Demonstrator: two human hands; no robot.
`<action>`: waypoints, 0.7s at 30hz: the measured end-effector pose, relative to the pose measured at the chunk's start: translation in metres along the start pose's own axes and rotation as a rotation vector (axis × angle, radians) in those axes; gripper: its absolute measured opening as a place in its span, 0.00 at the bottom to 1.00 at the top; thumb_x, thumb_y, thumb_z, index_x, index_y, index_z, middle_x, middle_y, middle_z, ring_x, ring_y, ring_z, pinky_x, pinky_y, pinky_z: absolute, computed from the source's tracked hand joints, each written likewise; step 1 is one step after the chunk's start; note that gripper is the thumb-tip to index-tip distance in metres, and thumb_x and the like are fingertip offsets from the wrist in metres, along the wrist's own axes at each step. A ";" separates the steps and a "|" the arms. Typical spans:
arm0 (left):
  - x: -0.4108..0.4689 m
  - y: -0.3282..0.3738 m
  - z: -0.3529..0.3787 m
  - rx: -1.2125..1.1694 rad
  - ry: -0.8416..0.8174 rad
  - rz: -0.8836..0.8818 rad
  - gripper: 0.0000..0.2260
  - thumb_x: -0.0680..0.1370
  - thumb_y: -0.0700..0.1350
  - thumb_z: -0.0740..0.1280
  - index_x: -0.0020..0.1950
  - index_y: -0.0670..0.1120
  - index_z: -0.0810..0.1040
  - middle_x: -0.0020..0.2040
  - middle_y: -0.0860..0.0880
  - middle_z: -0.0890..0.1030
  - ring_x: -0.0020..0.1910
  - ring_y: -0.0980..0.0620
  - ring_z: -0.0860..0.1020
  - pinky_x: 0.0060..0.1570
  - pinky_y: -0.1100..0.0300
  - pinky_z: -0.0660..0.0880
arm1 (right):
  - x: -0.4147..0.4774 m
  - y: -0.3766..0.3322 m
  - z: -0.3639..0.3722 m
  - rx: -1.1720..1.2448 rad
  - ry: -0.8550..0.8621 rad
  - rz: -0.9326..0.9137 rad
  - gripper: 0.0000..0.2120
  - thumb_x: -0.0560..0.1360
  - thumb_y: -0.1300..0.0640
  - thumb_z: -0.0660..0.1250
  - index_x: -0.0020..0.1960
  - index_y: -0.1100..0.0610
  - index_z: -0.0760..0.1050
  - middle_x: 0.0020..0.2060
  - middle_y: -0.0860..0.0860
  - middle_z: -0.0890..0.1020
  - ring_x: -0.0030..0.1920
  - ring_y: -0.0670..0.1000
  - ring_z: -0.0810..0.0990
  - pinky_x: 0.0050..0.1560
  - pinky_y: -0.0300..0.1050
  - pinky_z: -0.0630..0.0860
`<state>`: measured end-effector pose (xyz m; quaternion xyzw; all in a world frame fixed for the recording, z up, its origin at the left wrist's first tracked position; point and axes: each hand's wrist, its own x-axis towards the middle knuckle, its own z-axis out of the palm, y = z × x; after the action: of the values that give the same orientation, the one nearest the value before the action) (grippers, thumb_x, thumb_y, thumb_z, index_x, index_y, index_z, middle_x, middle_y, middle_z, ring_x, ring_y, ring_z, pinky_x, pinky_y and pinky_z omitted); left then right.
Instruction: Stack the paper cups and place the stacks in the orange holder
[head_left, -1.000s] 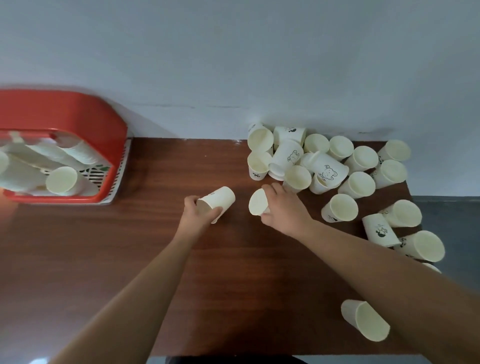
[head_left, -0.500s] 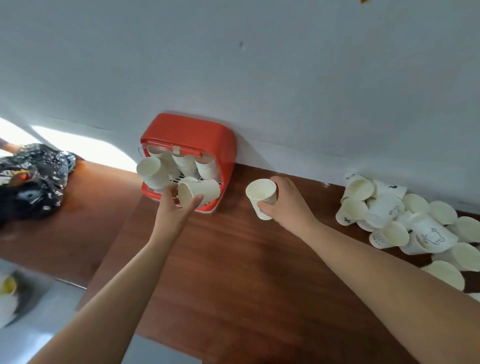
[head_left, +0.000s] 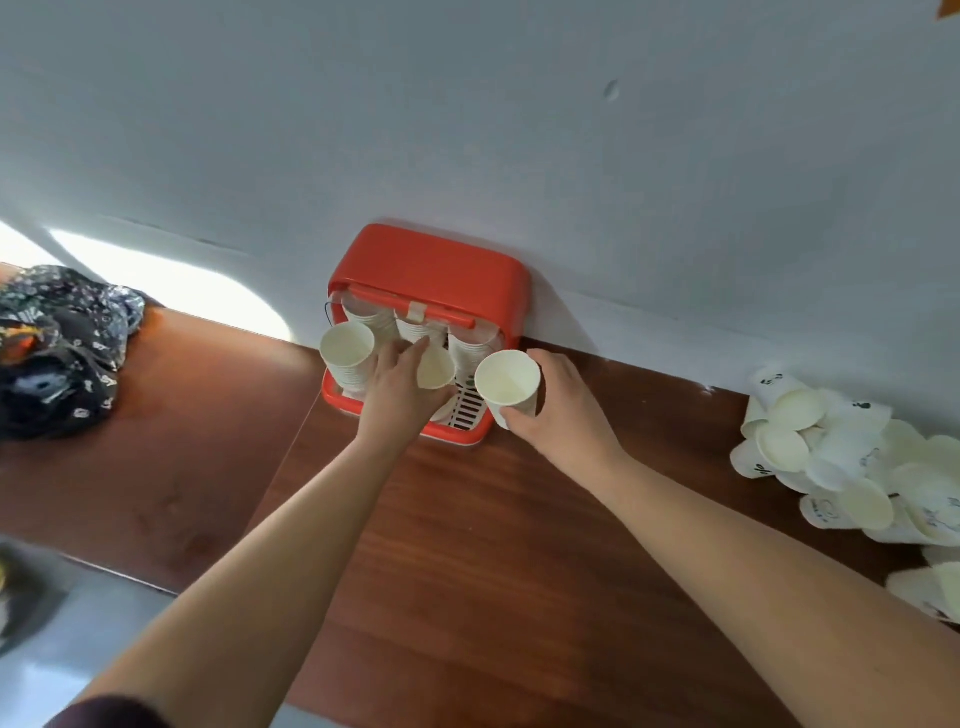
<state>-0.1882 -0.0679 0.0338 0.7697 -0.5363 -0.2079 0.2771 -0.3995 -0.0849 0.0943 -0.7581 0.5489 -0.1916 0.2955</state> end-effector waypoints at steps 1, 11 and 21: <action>0.005 0.000 0.002 -0.013 -0.010 0.010 0.35 0.71 0.52 0.77 0.75 0.47 0.70 0.68 0.46 0.69 0.68 0.44 0.67 0.69 0.45 0.68 | 0.002 -0.002 0.004 0.006 0.000 0.007 0.31 0.70 0.50 0.76 0.68 0.52 0.68 0.63 0.49 0.73 0.61 0.49 0.74 0.54 0.38 0.70; 0.005 -0.050 0.020 -0.084 -0.249 0.046 0.37 0.73 0.44 0.76 0.78 0.48 0.65 0.75 0.45 0.66 0.73 0.44 0.66 0.70 0.44 0.68 | 0.013 0.001 0.026 0.034 -0.004 0.101 0.34 0.70 0.51 0.76 0.72 0.53 0.66 0.66 0.49 0.72 0.65 0.48 0.72 0.57 0.36 0.68; -0.008 -0.057 0.003 -0.401 -0.107 -0.033 0.26 0.79 0.41 0.66 0.76 0.50 0.66 0.73 0.53 0.70 0.73 0.52 0.68 0.73 0.48 0.66 | 0.028 -0.021 0.054 0.211 -0.004 -0.059 0.33 0.71 0.49 0.77 0.71 0.47 0.65 0.66 0.43 0.71 0.65 0.40 0.69 0.62 0.36 0.71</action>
<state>-0.1523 -0.0454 -0.0049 0.6956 -0.4855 -0.3555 0.3925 -0.3424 -0.0936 0.0663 -0.7391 0.5025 -0.2554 0.3688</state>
